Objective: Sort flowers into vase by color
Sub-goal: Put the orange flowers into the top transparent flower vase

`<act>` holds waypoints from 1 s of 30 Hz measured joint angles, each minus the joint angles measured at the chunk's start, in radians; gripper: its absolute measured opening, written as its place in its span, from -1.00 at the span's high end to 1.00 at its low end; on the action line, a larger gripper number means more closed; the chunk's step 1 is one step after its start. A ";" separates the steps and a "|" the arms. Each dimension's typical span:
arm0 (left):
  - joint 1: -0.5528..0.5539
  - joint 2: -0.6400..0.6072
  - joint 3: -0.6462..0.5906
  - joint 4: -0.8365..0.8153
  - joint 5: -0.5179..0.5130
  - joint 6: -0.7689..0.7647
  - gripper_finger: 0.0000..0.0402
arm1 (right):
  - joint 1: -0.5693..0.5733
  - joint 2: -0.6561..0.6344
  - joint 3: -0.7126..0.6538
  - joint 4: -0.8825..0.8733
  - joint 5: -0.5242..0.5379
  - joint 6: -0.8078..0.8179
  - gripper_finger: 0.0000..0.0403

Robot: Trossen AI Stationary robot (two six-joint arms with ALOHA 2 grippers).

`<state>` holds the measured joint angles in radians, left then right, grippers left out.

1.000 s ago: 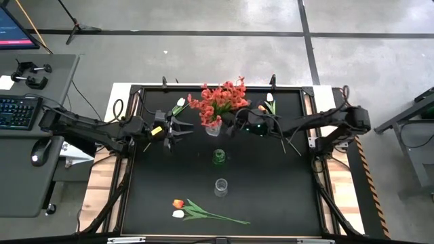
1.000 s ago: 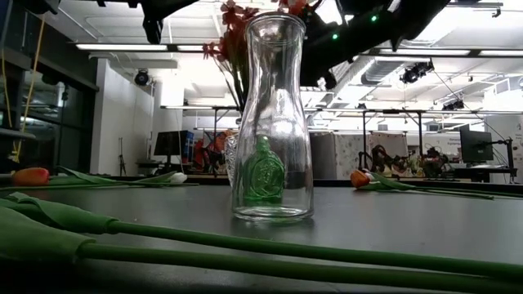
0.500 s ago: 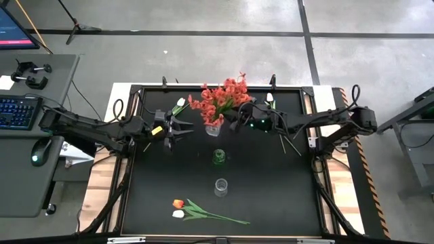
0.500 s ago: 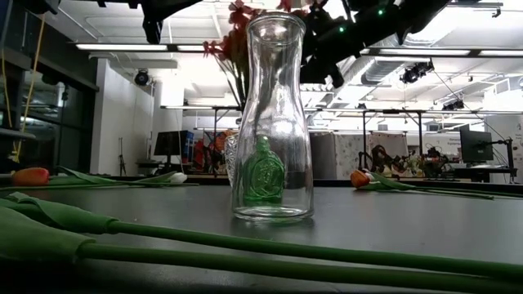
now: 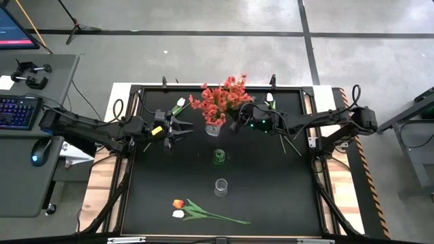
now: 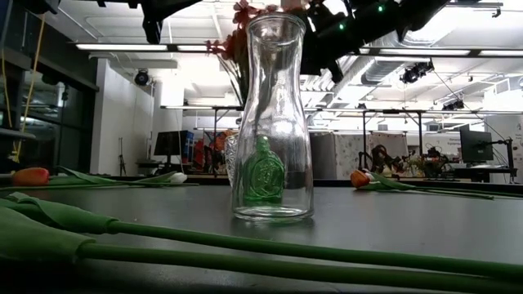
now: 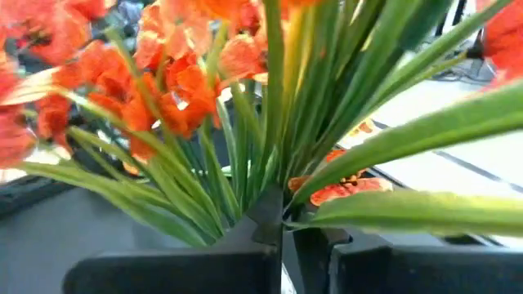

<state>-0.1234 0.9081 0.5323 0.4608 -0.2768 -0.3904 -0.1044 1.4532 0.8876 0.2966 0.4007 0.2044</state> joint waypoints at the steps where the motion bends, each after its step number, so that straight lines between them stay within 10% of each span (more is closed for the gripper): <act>1: 0.000 0.000 0.000 0.000 0.000 0.000 0.23 | 0.000 -0.001 0.015 -0.019 0.000 -0.011 0.96; 30: 0.000 0.000 0.000 -0.014 -0.022 0.001 0.23 | -0.003 0.175 0.219 -0.376 -0.106 -0.025 1.00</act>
<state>-0.1234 0.9085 0.5323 0.4469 -0.2993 -0.3893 -0.1078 1.6280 1.1069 -0.0795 0.2943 0.1799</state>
